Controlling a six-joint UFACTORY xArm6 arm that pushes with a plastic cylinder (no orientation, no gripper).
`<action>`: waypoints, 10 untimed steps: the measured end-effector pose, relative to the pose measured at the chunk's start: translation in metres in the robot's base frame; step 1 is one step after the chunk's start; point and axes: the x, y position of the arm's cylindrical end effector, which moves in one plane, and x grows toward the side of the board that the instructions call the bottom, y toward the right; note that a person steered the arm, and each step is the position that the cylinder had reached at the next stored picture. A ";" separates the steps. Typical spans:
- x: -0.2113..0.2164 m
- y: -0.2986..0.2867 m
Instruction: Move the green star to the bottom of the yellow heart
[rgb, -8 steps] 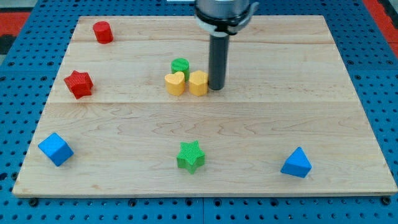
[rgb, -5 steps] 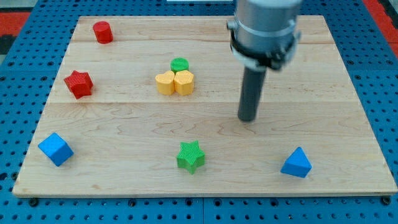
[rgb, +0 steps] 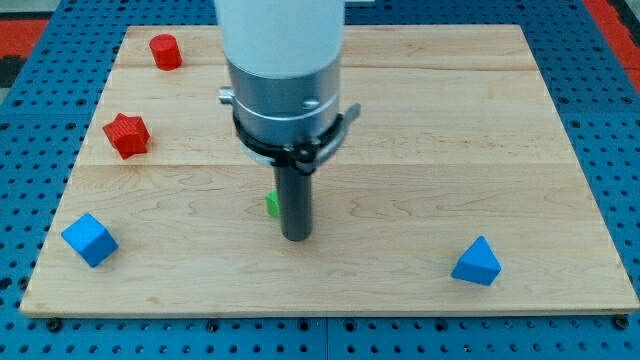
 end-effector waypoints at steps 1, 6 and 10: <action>-0.015 -0.024; -0.056 -0.078; -0.028 -0.017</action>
